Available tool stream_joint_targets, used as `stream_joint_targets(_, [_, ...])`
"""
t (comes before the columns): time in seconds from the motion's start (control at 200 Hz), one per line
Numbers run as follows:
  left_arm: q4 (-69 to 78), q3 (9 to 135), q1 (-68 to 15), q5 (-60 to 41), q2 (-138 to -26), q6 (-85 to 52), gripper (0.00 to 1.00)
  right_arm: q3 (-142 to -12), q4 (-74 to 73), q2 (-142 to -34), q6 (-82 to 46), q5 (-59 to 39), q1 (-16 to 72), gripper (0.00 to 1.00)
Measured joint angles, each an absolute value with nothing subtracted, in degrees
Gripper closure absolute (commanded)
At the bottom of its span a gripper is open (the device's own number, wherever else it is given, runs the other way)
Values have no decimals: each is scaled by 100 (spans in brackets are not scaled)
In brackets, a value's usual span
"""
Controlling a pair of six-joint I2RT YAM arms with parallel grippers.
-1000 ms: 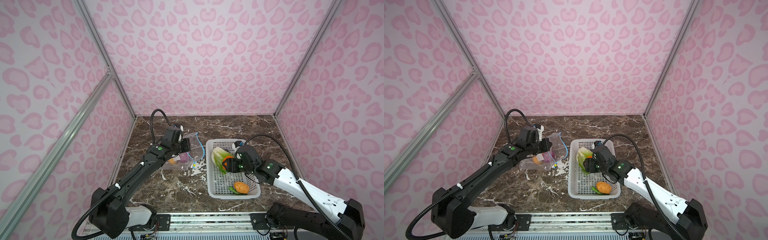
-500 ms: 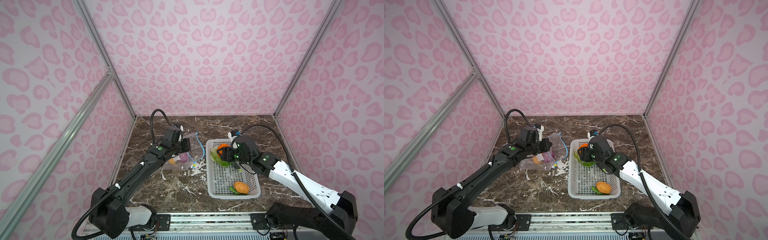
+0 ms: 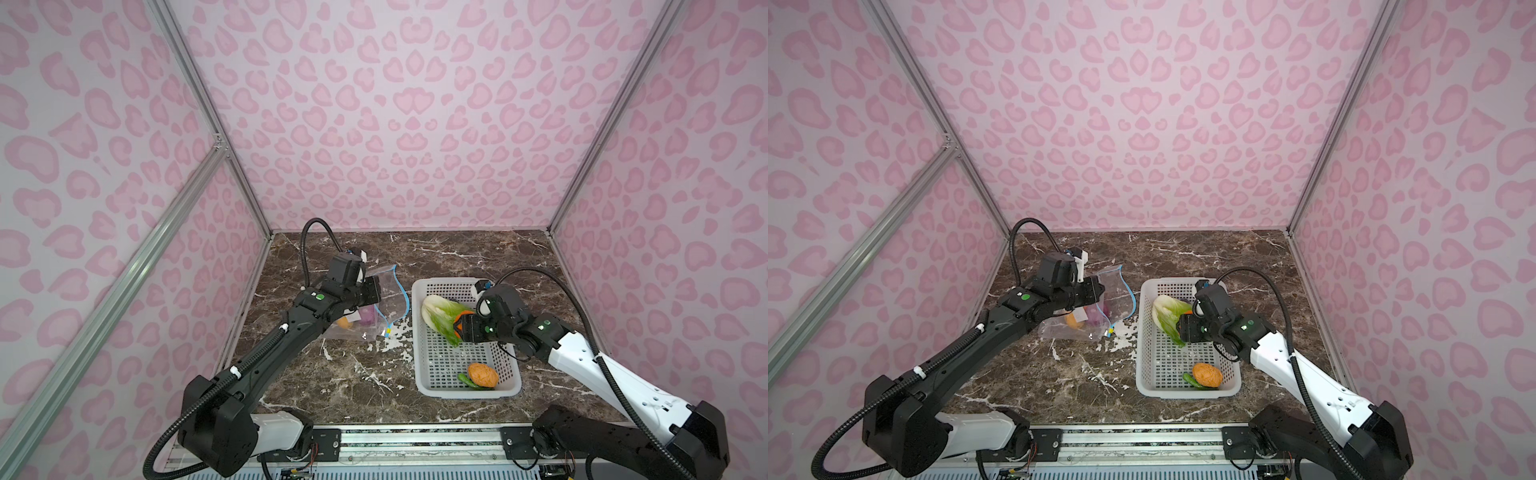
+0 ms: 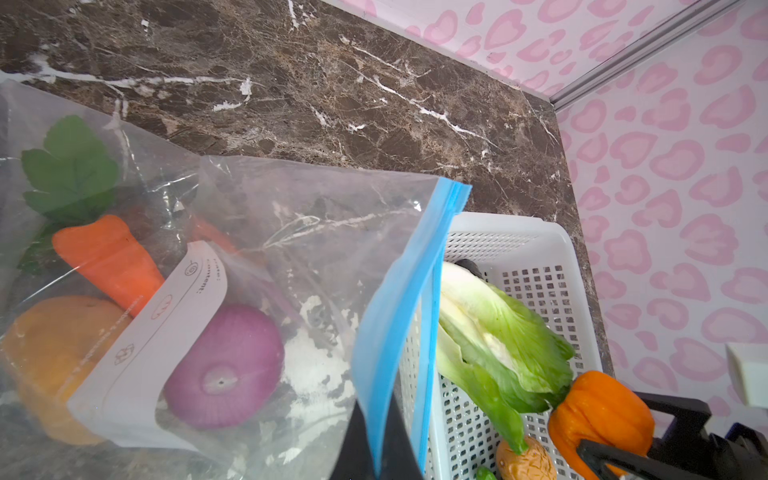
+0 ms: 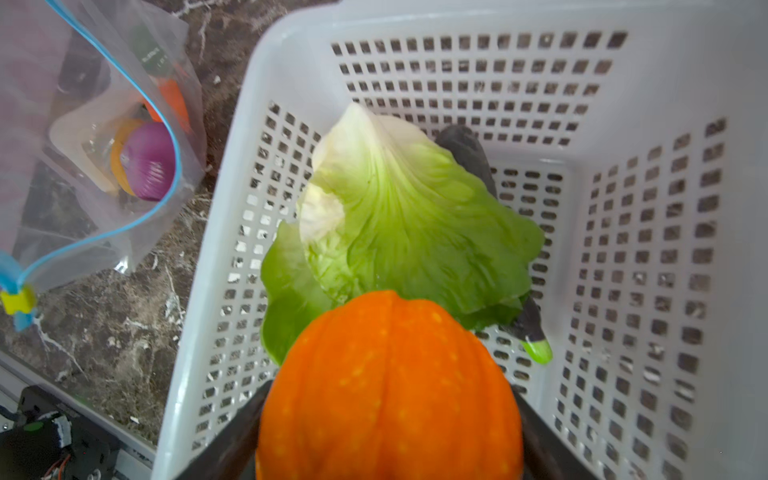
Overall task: Place the food in the zip-top bag and seal the zipper
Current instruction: 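Lift the orange pumpkin out of the basket with the right gripper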
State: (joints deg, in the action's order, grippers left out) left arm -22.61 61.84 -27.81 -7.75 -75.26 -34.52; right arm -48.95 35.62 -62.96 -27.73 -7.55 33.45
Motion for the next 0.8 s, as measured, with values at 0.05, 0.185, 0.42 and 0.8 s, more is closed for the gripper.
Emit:
stream_joint_targets(0.05, [-2261,6184,-2781,-784,-7533,-3454,98,-4845,3760,-6261,-2720,-819,3273,28])
stream_joint_targets(0.185, [-2261,6184,-2781,-816,-7542,-3479,98,-4812,4283,-6287,-2580,-899,3105,27])
stream_joint_targets(0.42, [-2261,6184,-2781,-816,-7542,-3489,98,-5124,5009,-6451,-2338,-740,2617,27])
stream_joint_targets(0.8, [-2257,6184,-2781,-862,-7634,-3492,98,-6248,4860,-6810,-2097,-792,2410,29])
